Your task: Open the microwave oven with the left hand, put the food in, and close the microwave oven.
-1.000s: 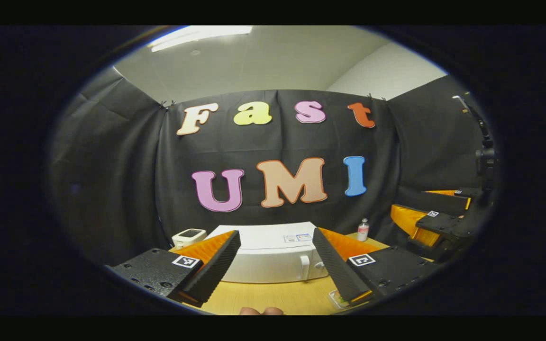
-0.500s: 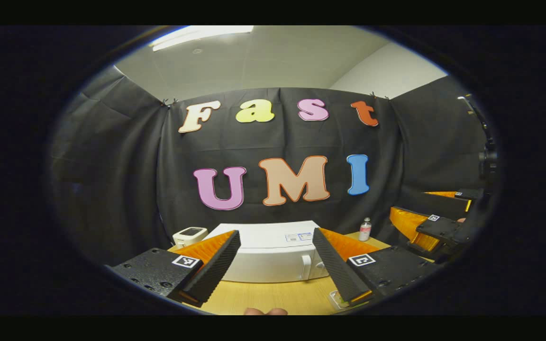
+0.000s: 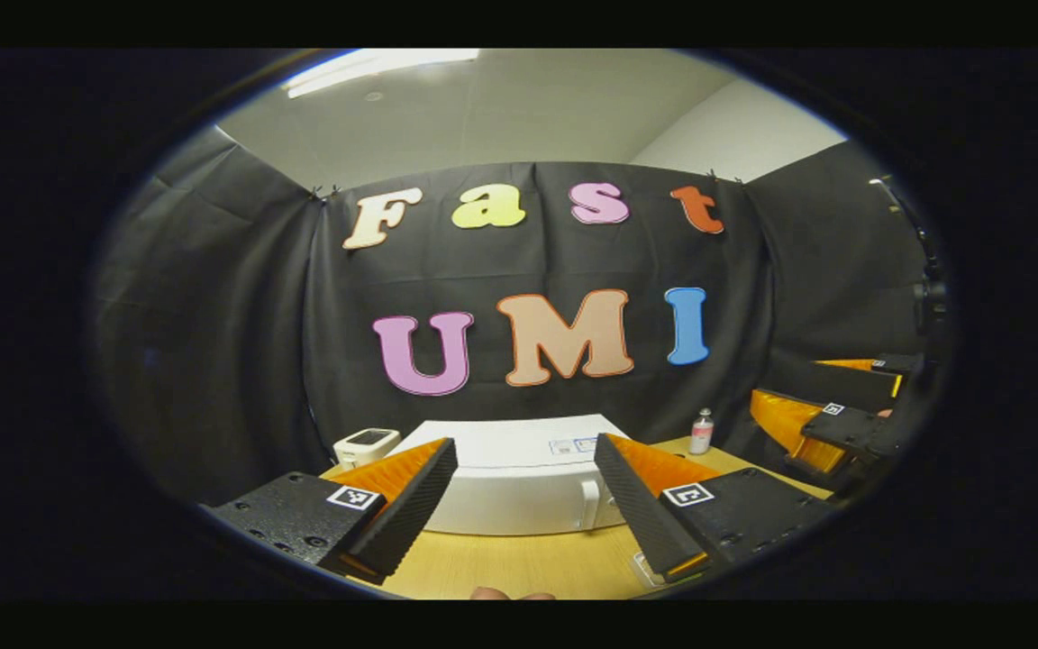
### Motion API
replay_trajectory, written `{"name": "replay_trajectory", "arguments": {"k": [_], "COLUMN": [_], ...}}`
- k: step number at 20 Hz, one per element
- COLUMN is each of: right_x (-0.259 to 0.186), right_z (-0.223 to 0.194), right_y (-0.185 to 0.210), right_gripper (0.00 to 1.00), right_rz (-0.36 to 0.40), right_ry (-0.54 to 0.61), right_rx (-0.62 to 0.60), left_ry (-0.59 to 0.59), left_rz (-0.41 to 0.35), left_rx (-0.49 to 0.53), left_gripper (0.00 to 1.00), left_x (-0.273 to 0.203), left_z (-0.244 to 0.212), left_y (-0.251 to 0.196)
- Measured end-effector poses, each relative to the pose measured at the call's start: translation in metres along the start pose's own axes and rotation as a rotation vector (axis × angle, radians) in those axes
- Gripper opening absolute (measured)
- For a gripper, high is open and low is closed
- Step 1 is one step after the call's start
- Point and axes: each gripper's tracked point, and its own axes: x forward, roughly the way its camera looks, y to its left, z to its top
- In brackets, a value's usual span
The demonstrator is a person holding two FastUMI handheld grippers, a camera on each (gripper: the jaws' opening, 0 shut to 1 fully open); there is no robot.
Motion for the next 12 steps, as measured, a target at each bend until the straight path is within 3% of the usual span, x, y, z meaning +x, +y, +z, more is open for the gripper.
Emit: {"name": "replay_trajectory", "arguments": {"k": [12], "right_x": [0.001], "right_z": [-0.005], "right_y": [0.0], "right_gripper": [0.97], "right_rz": [0.003], "right_ry": [0.02], "right_rx": [0.013], "left_ry": [0.072], "left_rz": [0.005], "left_rx": [0.011], "left_gripper": [1.0], "left_x": [0.011], "left_z": [-0.033], "left_y": [0.011]}}
